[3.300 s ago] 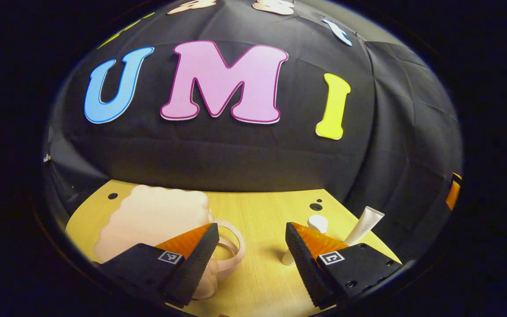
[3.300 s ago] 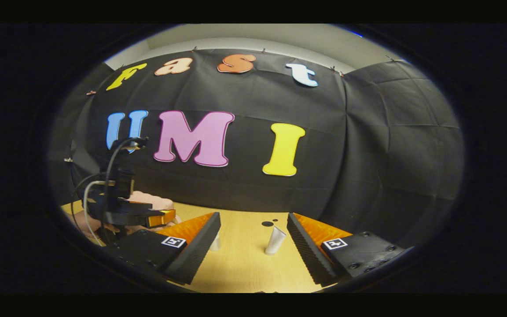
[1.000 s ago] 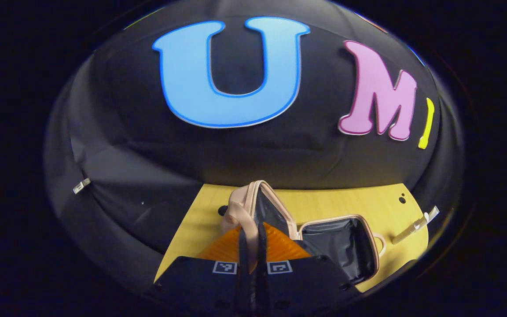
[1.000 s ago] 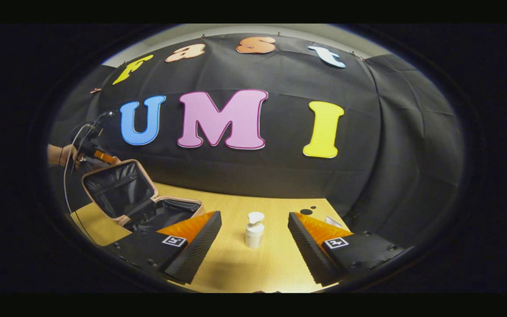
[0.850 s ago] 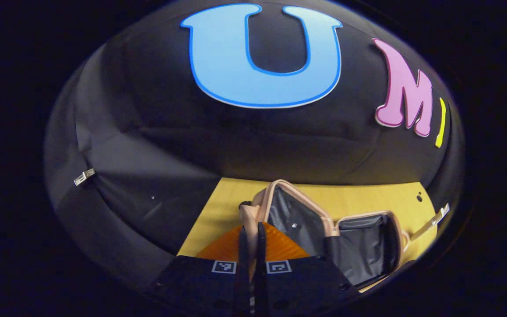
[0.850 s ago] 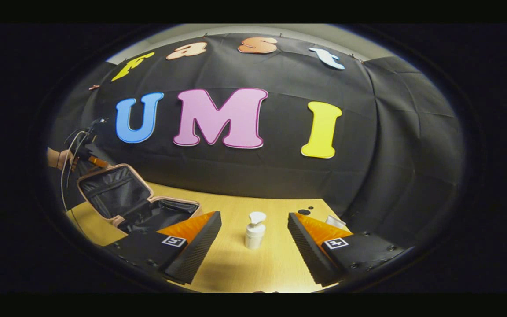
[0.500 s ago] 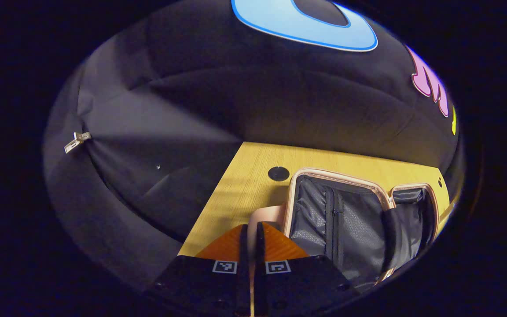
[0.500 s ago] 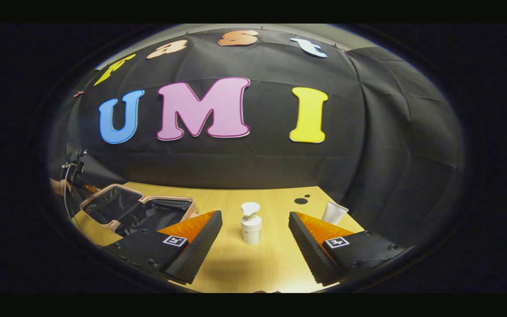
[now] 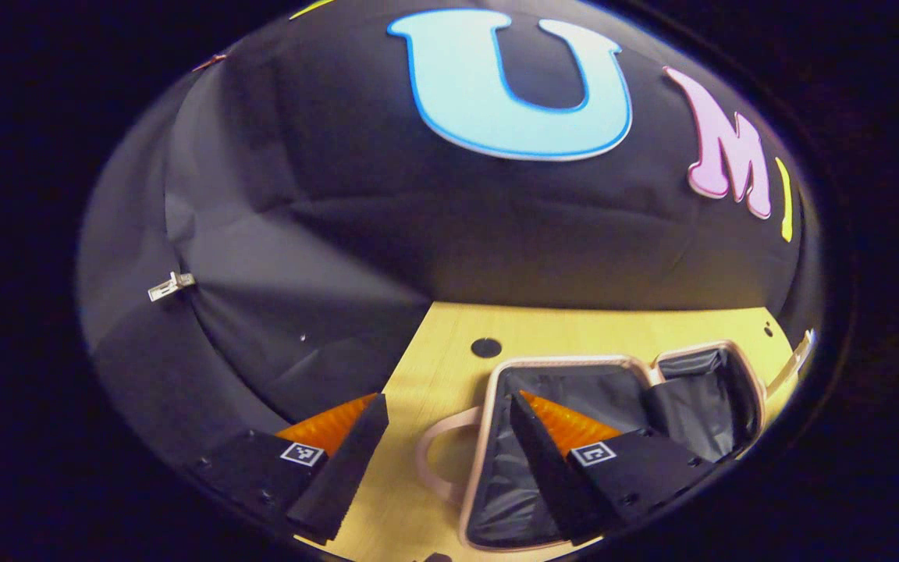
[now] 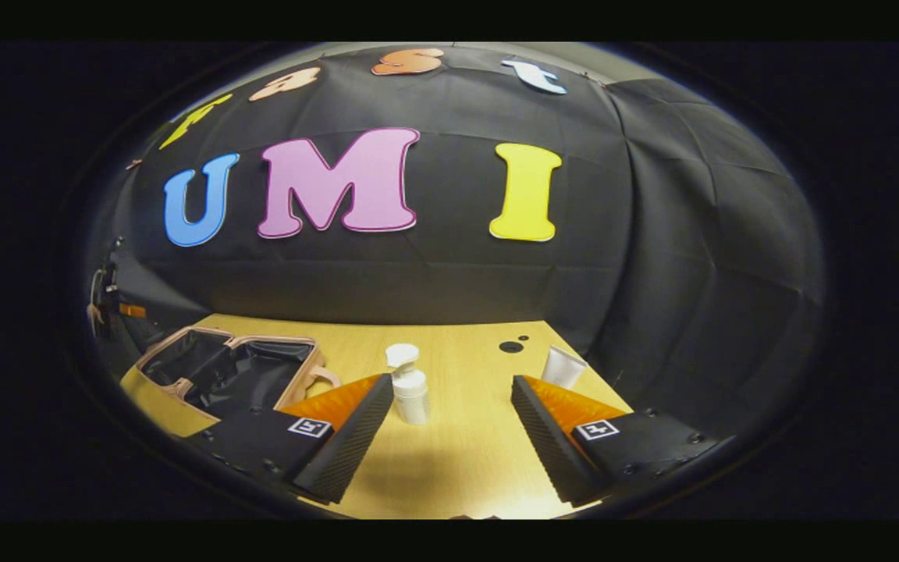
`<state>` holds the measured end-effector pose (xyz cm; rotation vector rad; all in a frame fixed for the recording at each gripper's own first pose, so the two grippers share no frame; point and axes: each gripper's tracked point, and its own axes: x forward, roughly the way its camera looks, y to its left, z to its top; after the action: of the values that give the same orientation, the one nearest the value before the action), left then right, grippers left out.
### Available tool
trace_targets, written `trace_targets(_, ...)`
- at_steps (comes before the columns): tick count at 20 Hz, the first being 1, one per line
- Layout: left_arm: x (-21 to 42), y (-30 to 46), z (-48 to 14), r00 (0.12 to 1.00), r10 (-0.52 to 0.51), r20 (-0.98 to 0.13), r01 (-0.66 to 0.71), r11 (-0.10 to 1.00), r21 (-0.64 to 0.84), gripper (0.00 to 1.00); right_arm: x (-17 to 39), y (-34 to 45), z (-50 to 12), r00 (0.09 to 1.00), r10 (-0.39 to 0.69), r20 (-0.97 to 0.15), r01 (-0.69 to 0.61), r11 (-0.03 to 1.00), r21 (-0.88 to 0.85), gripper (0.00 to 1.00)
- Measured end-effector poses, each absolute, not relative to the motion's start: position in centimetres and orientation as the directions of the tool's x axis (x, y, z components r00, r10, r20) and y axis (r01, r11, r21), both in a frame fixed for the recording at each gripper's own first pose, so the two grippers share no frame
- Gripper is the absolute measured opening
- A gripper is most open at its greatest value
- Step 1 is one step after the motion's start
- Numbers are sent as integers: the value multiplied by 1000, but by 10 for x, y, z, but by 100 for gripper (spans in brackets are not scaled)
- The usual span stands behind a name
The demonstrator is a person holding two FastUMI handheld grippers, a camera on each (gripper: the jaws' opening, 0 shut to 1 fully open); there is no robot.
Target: First open the suitcase, pack the skin care products into it, and then close the suitcase.
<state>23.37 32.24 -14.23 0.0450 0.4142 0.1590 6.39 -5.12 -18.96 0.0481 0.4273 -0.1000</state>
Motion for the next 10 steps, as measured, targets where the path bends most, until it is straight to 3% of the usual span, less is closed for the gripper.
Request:
trace_targets(4, 193, 190, -89, 968, 70, -242, -62, 997, 43, 96, 65, -67, -177, 911, -76, -406, 97, 995, 30, 97)
trace_targets(8, 155, 38, -112, 973, -100, -209, 106, 994, 22, 96, 63, -83, -170, 912, -71, -403, 84, 996, 14, 97)
trace_targets(10, 144, -40, -138, 952, -204, -228, 196, 979, -58, 96, 60, -97, -170, 909, -85, -408, 101, 995, 17, 97)
